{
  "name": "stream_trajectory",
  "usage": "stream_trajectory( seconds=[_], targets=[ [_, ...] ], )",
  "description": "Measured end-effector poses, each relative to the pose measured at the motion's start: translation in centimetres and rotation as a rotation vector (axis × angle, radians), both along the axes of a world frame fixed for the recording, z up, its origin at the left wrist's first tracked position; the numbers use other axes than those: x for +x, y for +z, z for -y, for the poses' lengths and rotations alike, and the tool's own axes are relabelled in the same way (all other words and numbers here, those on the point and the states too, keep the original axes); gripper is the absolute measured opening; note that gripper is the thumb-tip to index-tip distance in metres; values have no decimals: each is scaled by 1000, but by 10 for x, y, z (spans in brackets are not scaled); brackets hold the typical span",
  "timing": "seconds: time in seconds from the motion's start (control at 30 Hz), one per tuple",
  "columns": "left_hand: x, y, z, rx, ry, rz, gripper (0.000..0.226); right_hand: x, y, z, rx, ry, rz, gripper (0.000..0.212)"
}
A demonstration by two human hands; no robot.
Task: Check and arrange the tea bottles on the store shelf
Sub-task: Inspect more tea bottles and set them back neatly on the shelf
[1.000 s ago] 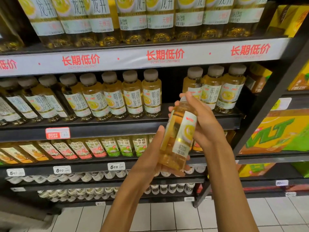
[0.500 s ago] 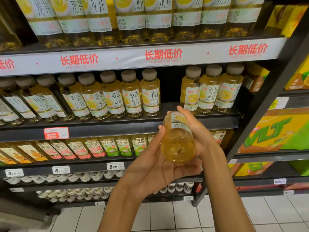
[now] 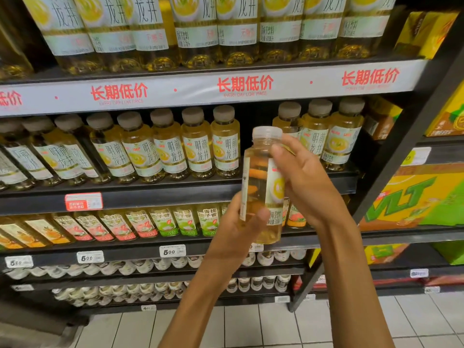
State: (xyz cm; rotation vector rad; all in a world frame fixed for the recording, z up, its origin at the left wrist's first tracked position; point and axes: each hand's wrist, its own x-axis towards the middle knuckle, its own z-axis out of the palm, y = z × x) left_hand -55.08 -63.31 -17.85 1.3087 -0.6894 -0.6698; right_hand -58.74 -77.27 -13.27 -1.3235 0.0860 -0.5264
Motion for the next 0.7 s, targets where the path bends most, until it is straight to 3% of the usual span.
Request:
stream_trajectory(
  seconds=[0.17, 0.3, 0.5, 0.7],
  targets=[
    [9, -9, 10, -111, 130, 67, 98, -8, 4, -5, -45, 84, 188, 67],
    [15, -19, 11, -179, 242, 119, 68, -14, 9, -5, -123, 146, 282, 67],
    [12, -17, 10, -225, 173, 27, 91, -19, 20, -1, -257, 243, 262, 63],
    [14, -29, 14, -105, 51, -17, 77, -8, 14, -3, -195, 142, 116, 63]
  ],
)
